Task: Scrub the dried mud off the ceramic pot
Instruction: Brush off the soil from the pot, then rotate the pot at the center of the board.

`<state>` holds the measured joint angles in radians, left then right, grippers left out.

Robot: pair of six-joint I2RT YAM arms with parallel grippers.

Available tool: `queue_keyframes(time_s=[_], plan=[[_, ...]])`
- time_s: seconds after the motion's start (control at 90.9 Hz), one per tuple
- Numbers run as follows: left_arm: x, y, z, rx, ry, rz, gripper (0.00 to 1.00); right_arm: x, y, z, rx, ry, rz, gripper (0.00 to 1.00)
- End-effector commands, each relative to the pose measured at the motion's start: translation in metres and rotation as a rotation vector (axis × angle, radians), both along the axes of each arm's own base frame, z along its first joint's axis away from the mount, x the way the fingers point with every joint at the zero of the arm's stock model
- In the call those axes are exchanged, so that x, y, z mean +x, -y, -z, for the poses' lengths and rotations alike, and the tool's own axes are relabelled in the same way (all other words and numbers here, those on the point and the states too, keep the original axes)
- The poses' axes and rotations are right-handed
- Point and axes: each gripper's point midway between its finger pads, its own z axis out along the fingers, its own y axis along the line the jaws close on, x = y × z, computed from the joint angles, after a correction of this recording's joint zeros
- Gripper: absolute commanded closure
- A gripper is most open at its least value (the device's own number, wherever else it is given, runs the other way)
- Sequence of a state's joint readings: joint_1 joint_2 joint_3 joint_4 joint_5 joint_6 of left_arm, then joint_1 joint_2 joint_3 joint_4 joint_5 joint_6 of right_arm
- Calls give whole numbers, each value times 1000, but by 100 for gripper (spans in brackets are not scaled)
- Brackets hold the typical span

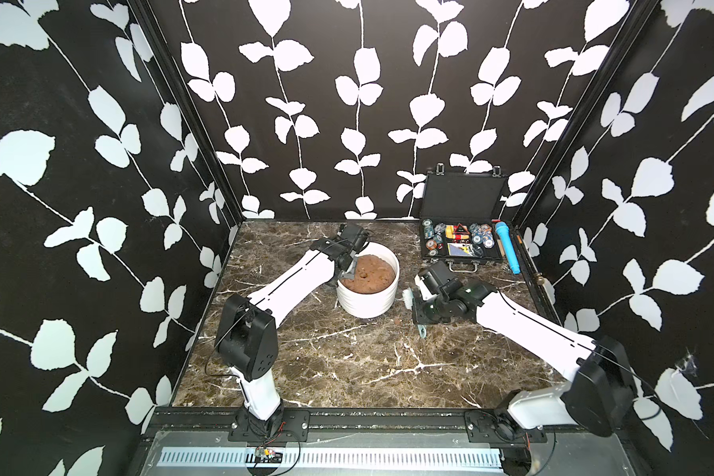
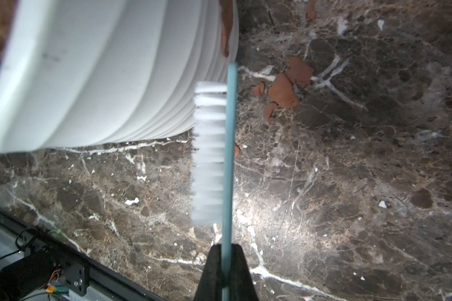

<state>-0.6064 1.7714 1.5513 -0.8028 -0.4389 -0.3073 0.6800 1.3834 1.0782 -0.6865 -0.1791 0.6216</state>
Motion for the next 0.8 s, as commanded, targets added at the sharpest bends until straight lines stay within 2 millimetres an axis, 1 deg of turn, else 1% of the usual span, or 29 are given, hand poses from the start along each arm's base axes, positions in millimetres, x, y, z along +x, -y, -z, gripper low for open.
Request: queue_keyframes(time_s=[0.0, 0.143, 0.209, 0.363, 0.44, 0.484, 0.539, 0.583, 0.616, 0.649, 0.792], plan=[[10, 12, 44, 43, -73, 88, 100, -14, 2, -2, 6, -13, -65, 100], [18, 12, 36, 17, -61, 152, 100, -16, 8, -7, -13, 0, -70, 100], [22, 11, 29, 40, -48, 192, 96, -16, 14, -8, -42, 10, -68, 100], [28, 9, 18, 27, -71, 239, 80, -15, 25, -11, -81, 25, -58, 100], [29, 7, 6, 25, -63, 232, 73, -14, 28, -12, -87, 30, -52, 100], [30, 5, -2, 24, -45, 222, 65, -12, 31, -12, -91, 34, -49, 100], [29, 3, -15, 16, -24, 209, 51, -10, 35, -10, -95, 33, -44, 100], [27, 3, -23, 1, -19, 200, 43, -8, 37, -8, -94, 31, -43, 100], [24, 3, -29, -12, -18, 193, 39, -6, 37, -7, -88, 33, -41, 100], [20, 2, -35, -23, -18, 178, 36, -4, 37, -6, -83, 32, -42, 100], [0, -4, -62, -65, 32, 76, 33, 3, 38, -5, -60, 41, -43, 100]])
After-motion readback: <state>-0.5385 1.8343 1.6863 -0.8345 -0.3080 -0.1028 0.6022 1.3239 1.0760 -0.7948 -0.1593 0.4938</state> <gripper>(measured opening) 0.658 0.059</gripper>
